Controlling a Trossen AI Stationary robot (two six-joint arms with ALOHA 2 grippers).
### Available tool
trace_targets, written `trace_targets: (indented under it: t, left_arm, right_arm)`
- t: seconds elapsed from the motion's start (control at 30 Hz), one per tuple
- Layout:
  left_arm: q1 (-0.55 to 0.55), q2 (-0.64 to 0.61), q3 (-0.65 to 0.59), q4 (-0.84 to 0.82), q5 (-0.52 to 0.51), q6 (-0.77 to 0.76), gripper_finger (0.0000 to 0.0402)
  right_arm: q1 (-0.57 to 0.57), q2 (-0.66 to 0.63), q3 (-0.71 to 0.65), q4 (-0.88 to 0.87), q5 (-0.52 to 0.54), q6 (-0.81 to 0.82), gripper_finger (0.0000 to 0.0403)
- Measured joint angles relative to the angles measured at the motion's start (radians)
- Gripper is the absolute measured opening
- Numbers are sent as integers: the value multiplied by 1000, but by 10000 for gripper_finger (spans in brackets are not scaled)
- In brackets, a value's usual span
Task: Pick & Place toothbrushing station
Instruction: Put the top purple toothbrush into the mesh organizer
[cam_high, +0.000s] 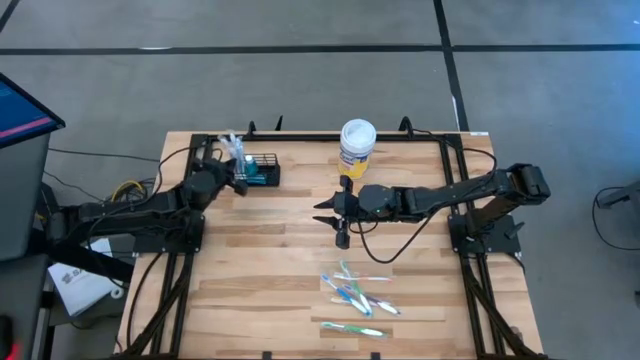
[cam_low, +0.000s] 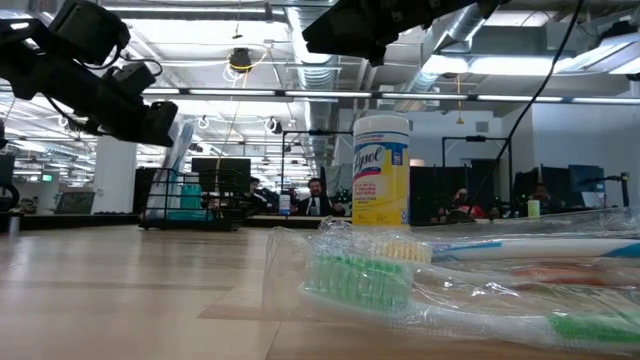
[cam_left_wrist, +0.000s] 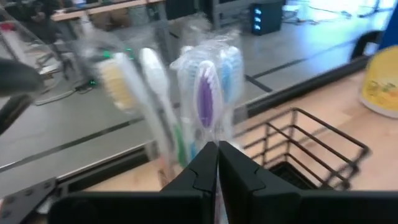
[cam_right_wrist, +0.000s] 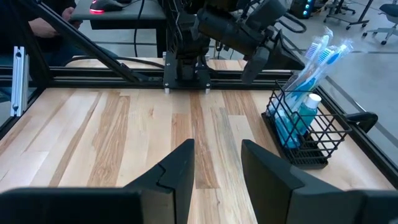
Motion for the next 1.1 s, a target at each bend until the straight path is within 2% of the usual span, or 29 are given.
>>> trace_targets:
  t: [0.13,0.23,0.53,0.73,0.97,1.1]
  left_arm:
    - [0,0,0,1,27,53,8]
    - [0,-4,0,1,-1,35,8]
    - [0,-38,0,-11,5,24,11]
    - [0,-41,0,-93,9,3,61]
    - [-2,-45,1,-111,19,-1,123]
    - [-2,-78,39,-237,32,-4,139]
  right_arm:
    - [0,0,0,0,0,0,122]
    - [0,0,0,0,0,0,122]
    - [-2,1,0,-43,0,16,122]
    - [-2,1,0,-47,0,26,122]
    - [-3,1,0,-52,0,26,122]
    - [-3,1,0,-63,0,26,122]
